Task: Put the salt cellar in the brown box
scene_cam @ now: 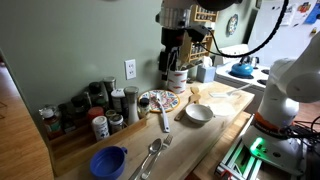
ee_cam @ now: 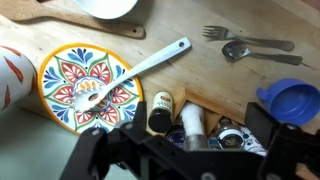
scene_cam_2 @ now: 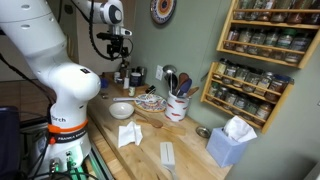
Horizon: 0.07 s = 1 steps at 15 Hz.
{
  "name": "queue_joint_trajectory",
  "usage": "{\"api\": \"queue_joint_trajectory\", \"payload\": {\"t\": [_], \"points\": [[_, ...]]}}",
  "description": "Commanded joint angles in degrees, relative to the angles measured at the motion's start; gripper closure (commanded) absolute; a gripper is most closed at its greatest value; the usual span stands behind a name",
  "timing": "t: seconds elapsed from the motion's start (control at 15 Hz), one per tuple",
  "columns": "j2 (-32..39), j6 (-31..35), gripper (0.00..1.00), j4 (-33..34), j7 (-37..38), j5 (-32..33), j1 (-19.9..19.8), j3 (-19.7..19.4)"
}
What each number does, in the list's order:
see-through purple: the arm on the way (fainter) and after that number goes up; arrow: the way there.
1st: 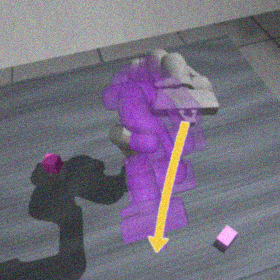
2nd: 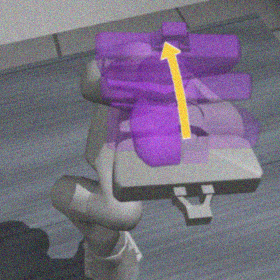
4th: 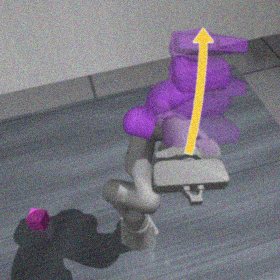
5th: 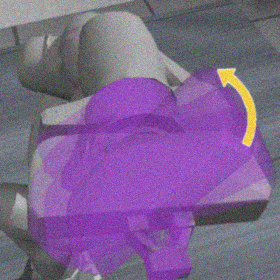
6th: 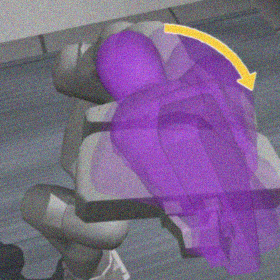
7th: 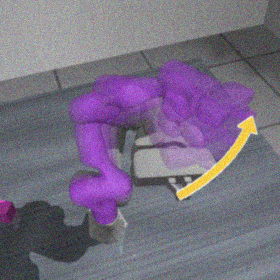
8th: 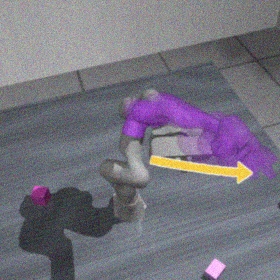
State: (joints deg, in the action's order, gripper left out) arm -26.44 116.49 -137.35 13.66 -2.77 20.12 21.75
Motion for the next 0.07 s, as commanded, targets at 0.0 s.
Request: {"api": "queue_joint_trajectory", "payload": {"t": [0.0], "points": [[-0.3, -0.1, 0.0, 0.0, -0.1, -0.1, -0.2, 0.3]]}}
